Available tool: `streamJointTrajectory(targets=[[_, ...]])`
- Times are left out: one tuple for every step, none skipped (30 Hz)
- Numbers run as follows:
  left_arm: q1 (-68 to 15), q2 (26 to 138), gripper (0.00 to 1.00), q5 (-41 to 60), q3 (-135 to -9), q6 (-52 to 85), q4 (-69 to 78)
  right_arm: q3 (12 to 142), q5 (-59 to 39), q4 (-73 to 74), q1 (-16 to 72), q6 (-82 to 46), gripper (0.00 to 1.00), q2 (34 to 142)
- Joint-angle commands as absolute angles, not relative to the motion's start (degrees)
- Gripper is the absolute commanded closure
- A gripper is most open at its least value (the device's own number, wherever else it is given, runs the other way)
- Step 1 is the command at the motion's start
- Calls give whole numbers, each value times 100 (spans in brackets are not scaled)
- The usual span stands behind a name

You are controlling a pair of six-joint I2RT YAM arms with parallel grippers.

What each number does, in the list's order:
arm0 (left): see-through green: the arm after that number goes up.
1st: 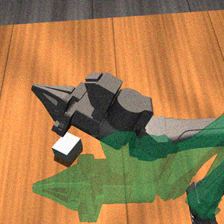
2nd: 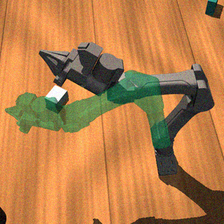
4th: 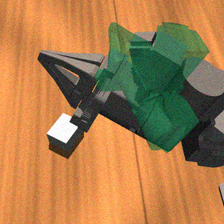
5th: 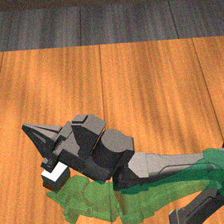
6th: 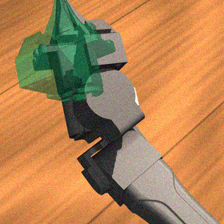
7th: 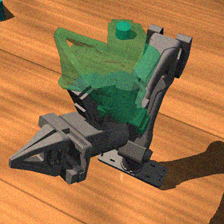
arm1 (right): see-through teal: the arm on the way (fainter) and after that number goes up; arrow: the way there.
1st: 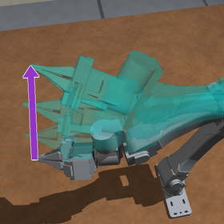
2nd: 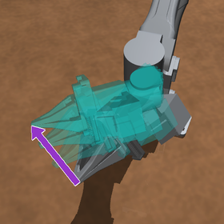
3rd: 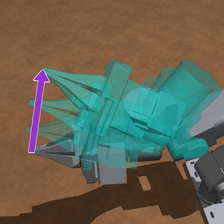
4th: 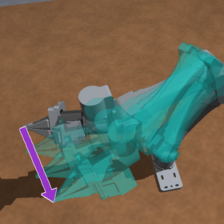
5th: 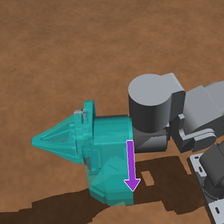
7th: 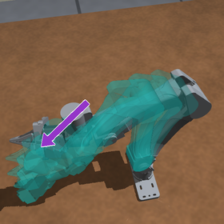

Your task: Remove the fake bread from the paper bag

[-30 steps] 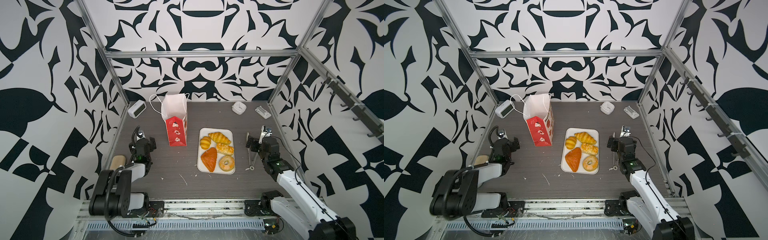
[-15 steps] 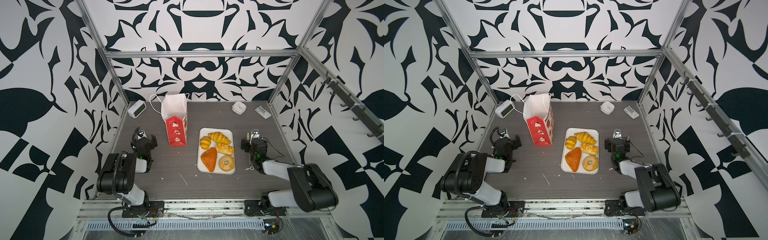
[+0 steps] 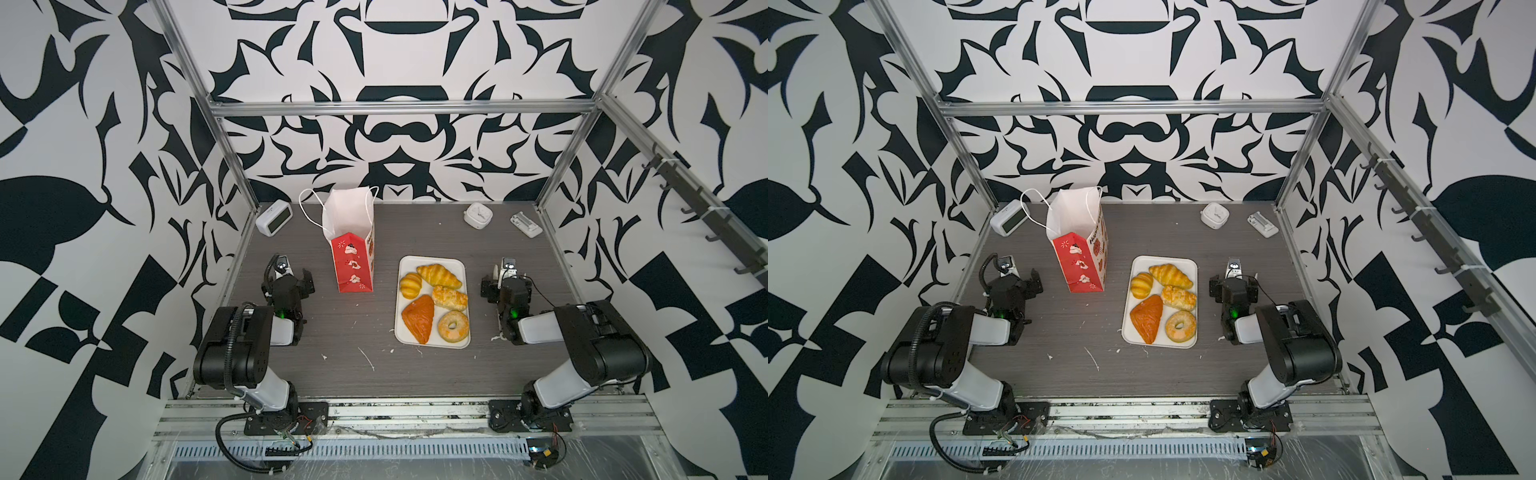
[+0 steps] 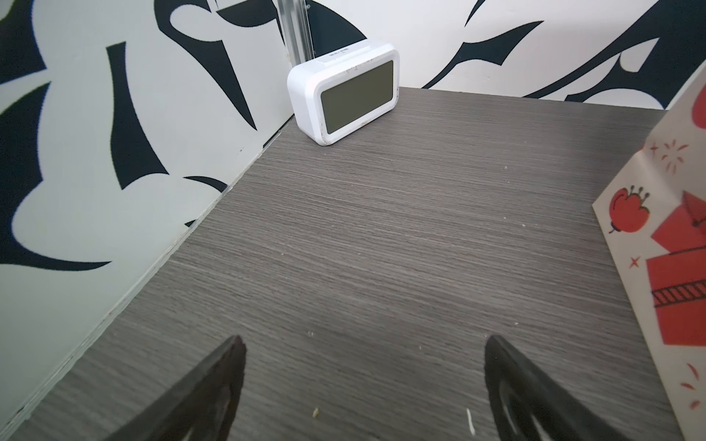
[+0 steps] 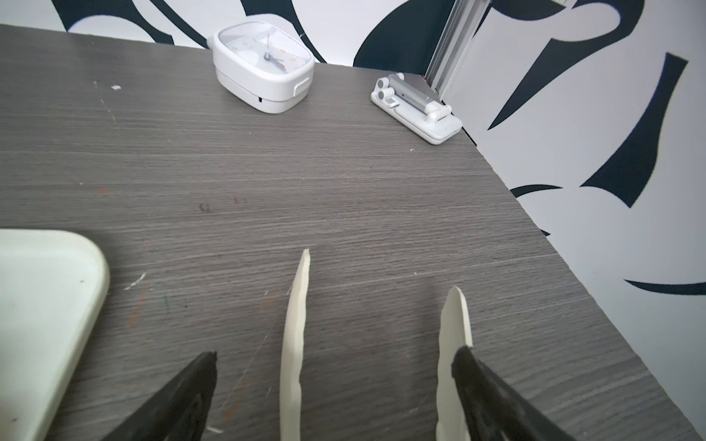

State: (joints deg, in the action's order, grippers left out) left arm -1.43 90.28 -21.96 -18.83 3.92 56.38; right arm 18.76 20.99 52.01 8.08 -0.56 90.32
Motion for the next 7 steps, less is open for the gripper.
streamJointTrajectory(targets=[[-61,9046,1,-2098,-2057,531,5653,1948,2091,5481,804,-33,2,8953],[-5,9037,1,-1990,-2094,579,5553,1947,2087,5477,809,-33,3,8948],[72,9027,1,-1849,-2124,625,5461,1949,2096,5480,807,-29,4,8947],[95,9025,1,-1796,-2128,639,5441,1941,2093,5484,809,-33,4,8948],[96,9019,1,-1798,-2112,629,5469,1941,2099,5478,806,-33,5,8947],[93,9000,1,-1792,-2073,624,5528,1941,2109,5478,803,-35,4,8940],[95,8983,0,-1794,-2049,622,5554,1936,2117,5489,805,-40,4,8941]])
